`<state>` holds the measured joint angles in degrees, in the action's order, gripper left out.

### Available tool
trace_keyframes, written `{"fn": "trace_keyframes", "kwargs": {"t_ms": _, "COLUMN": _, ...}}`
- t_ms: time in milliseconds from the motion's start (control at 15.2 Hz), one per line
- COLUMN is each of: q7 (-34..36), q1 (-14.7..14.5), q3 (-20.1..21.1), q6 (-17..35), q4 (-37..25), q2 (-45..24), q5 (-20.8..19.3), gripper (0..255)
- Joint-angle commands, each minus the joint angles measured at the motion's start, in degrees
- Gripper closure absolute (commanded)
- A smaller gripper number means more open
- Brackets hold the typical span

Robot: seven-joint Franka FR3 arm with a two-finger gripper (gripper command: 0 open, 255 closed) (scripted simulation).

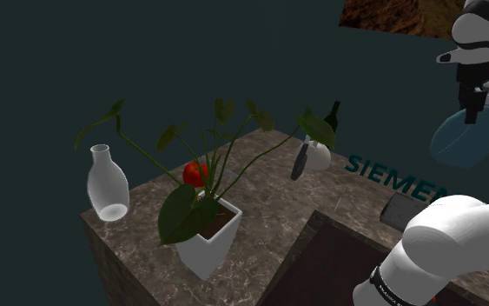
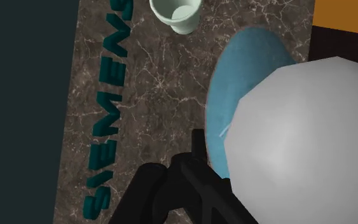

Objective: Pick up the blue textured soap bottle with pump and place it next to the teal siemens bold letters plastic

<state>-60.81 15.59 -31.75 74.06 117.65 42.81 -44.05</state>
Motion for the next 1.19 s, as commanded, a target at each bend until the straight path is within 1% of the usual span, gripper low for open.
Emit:
{"fn": "trace_keyframes", "kwargs": {"t_ms": 0, "q7": -2.91, "q1": 0.44, "q3": -2.02, "q6": 0.31, "q4": -1.37, "q2": 0.19, "q5": -1.78, "gripper": 255}}
{"fn": "trace_keyframes", "kwargs": {"t_ms": 396, "q7": -11.88, "q1": 0.91, "q3": -8.38, "q6": 1.17, "q4": -7.55, "q2": -0.44, "q5": -6.20, "gripper": 255}}
{"fn": "trace_keyframes", "kwargs": {"t_ms": 594, "q7": -16.44, "q1": 0.45, "q3": -12.11, "q6": 1.92, "q4": -11.49, "q2": -1.46, "q5": -7.95, "gripper": 255}}
{"fn": "trace_keyframes", "kwargs": {"t_ms": 660, "q7": -18.57, "q1": 0.03, "q3": -14.00, "q6": 2.33, "q4": -13.51, "q2": -2.08, "q5": -8.64, "gripper": 255}}
{"fn": "trace_keyframes", "kwargs": {"t_ms": 1122, "q7": -15.86, "q1": 1.12, "q3": -14.76, "q6": 5.60, "q4": -6.97, "q2": 0.72, "q5": -9.99, "gripper": 255}}
